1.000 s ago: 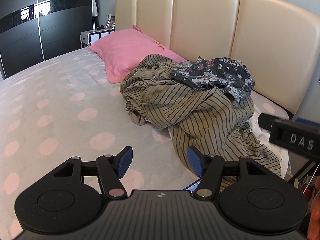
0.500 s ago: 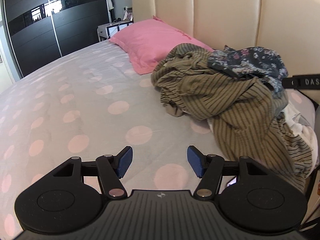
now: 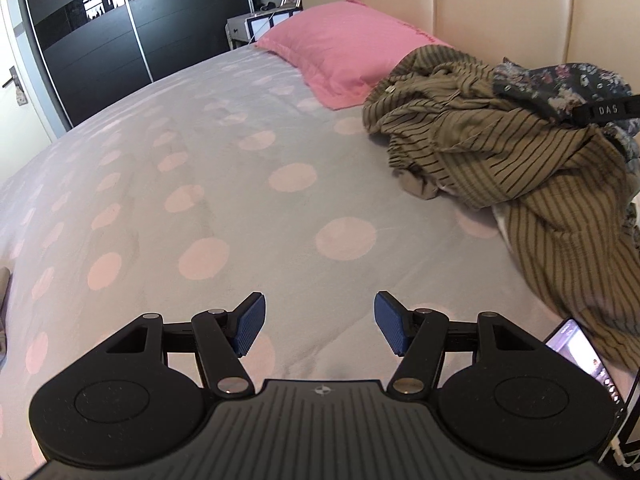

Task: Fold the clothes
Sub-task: 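Reach the right gripper to the dark floral shirt and grasp it, then lift the floral shirt with the right gripper while the left gripper grasps its other edge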

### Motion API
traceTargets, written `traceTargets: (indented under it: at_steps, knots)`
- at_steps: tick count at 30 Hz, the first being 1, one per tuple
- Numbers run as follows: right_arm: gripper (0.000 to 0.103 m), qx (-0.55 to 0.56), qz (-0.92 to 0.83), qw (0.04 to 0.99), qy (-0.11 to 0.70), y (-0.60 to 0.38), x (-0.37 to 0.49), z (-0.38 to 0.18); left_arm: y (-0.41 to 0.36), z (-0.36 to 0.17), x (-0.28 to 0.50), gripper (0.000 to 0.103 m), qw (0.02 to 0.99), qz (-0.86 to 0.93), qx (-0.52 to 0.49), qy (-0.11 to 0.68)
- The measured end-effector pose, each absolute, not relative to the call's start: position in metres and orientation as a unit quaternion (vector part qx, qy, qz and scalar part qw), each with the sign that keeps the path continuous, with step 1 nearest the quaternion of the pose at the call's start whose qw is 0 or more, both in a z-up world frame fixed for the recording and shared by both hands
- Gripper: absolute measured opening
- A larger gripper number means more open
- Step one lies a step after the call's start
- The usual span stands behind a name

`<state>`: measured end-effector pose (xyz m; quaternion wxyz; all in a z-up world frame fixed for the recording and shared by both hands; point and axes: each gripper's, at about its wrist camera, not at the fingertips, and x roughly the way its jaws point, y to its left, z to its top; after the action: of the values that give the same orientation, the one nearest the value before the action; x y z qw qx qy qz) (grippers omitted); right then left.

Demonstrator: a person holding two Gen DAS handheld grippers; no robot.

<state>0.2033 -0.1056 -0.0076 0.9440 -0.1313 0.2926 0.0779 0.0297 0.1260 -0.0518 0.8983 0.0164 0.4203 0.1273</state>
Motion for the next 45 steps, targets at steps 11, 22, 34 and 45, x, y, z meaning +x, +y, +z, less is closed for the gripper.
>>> traceTargets:
  at_steps: [11,22,34,45]
  knots:
    - [0.006,-0.136,0.088,0.952,0.258,-0.095,0.18,0.02,0.14,-0.056,0.021,0.059,0.894,0.134,0.022,0.428]
    - [0.004,-0.181,0.192,0.946,0.191,-0.045,0.082,0.101,0.161,-0.016,-0.015,0.059,0.907,0.145,0.011,0.394]
    - [0.004,-0.225,0.354,0.896,0.147,0.064,-0.071,0.136,0.209,0.046,-0.085,0.059,0.917,0.205,0.006,0.343]
    - [0.006,-0.182,0.498,0.816,0.229,0.088,-0.16,0.095,0.237,0.047,-0.13,0.059,0.905,0.235,0.049,0.351]
